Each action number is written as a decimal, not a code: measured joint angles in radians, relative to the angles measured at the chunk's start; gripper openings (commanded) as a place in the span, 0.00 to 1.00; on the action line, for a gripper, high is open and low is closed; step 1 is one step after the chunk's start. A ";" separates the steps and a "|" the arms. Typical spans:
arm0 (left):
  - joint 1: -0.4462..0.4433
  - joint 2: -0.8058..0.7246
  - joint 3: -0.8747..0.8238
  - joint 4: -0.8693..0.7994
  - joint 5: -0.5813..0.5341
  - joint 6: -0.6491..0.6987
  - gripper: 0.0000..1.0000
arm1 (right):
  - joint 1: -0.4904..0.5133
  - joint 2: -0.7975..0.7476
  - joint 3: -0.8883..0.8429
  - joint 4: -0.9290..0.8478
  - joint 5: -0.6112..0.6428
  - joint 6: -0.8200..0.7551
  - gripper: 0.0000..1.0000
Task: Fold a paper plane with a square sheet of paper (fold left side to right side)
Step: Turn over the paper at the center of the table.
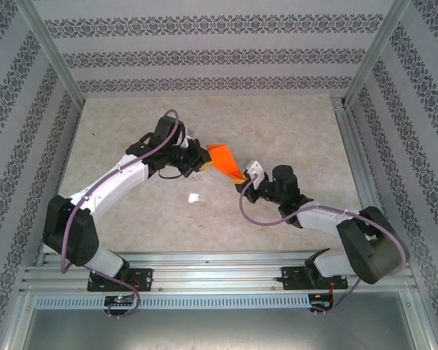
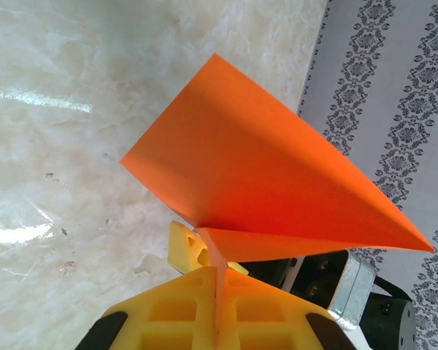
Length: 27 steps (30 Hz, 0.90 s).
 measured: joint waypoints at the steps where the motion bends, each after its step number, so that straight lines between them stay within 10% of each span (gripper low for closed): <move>1: 0.001 0.000 0.000 -0.002 0.000 0.003 0.18 | 0.000 -0.009 0.000 -0.012 0.004 -0.006 0.10; 13: 0.156 -0.111 0.005 -0.075 0.013 0.100 0.82 | 0.076 -0.037 0.080 -0.195 0.179 -0.060 0.00; 20: 0.452 -0.340 -0.019 -0.133 0.003 0.179 0.85 | 0.335 0.048 0.415 -0.528 0.717 -0.205 0.00; 27: 0.531 -0.276 -0.154 -0.169 0.001 0.238 0.85 | 0.506 0.230 0.604 -0.842 1.300 -0.182 0.00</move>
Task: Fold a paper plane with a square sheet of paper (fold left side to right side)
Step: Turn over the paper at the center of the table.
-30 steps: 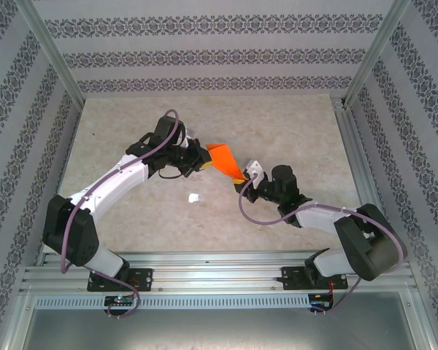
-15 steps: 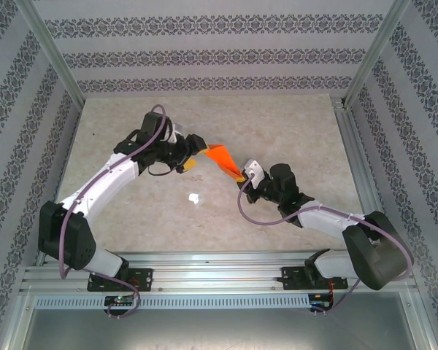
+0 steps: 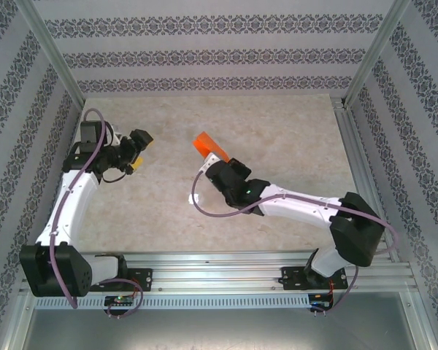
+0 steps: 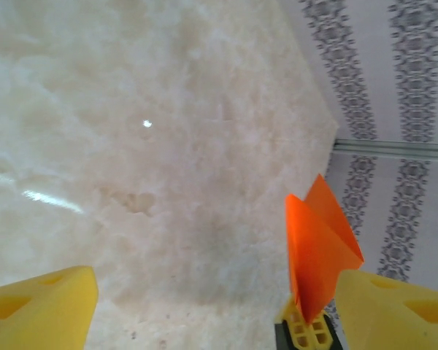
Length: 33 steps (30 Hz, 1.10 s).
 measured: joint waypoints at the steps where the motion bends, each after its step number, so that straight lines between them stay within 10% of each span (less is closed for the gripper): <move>1: 0.000 0.008 -0.014 -0.006 -0.005 0.008 0.85 | 0.019 0.047 0.026 -0.074 0.063 0.029 0.00; 8: 0.000 0.014 -0.067 -0.012 -0.008 0.045 0.85 | 0.061 0.338 0.207 -0.555 0.225 0.338 0.04; 14: 0.000 0.031 -0.080 -0.012 -0.008 0.074 0.85 | 0.134 0.412 0.209 -0.673 0.127 0.422 0.66; 19: 0.000 0.039 -0.103 -0.012 -0.004 0.103 0.85 | 0.187 0.309 0.205 -0.660 -0.152 0.406 0.97; 26: -0.060 0.039 -0.162 -0.007 0.021 0.143 0.73 | 0.135 -0.034 0.201 -0.614 -0.548 0.423 0.97; 33: -0.412 0.070 -0.223 0.133 0.034 0.091 0.69 | -0.378 -0.294 -0.055 -0.348 -0.930 0.621 0.82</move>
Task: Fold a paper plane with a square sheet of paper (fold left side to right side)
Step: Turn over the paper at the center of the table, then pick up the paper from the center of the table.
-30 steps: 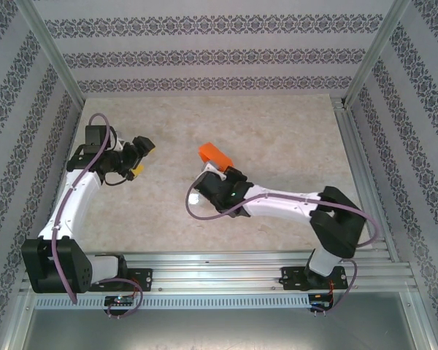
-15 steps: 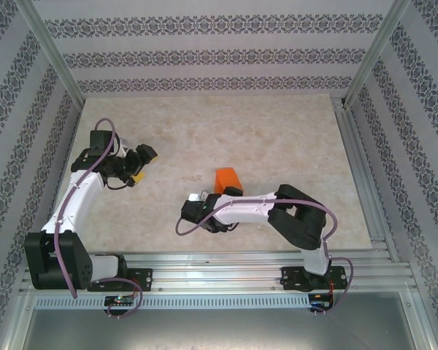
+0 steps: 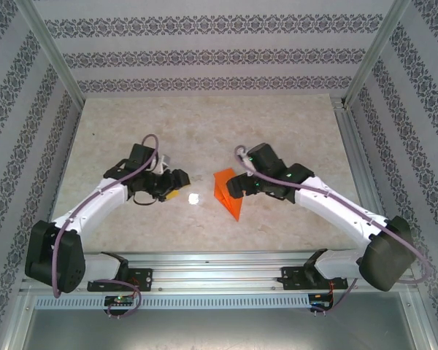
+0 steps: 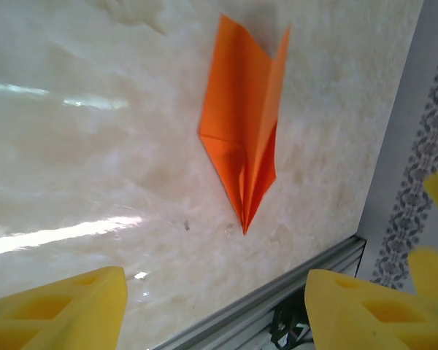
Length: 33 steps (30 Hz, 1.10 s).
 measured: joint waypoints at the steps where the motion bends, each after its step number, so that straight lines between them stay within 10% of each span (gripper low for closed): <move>1: -0.051 0.016 0.000 0.027 -0.008 -0.013 0.70 | -0.063 -0.005 -0.040 0.029 -0.043 0.032 0.81; 9: -0.226 0.243 0.036 0.195 -0.098 -0.107 0.62 | -0.328 -0.007 -0.220 0.182 -0.235 0.157 0.72; 23: -0.232 0.551 0.336 0.240 -0.205 -0.072 0.52 | -0.399 -0.028 -0.346 0.362 -0.360 0.238 0.70; 33: -0.229 0.621 0.337 0.257 -0.183 -0.008 0.05 | -0.427 0.014 -0.388 0.484 -0.486 0.278 0.63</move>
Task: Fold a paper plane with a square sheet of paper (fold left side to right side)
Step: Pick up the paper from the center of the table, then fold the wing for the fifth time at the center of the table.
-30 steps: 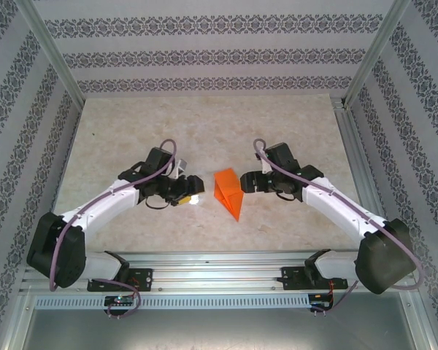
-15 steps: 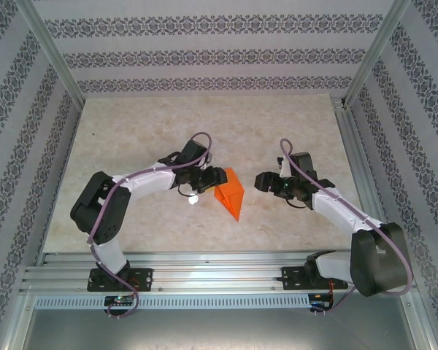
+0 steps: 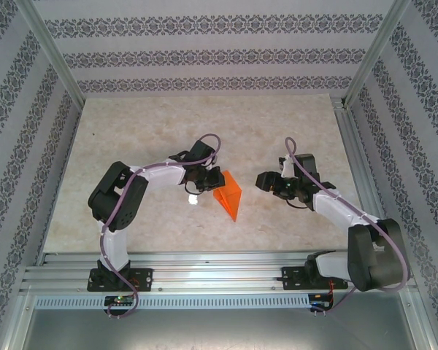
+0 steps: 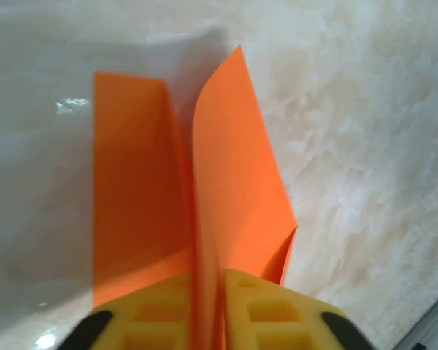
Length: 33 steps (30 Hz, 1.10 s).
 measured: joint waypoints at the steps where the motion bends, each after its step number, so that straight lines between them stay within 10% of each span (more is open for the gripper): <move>1: 0.004 0.000 -0.002 0.015 0.014 0.013 0.02 | -0.006 0.011 -0.014 0.029 -0.024 0.014 0.63; 17: 0.102 -0.114 -0.080 0.192 0.336 0.190 0.00 | -0.016 0.232 -0.061 0.467 -0.362 0.162 0.64; 33: 0.102 -0.114 -0.079 0.190 0.403 0.228 0.00 | 0.045 0.459 -0.060 0.908 -0.457 0.410 0.30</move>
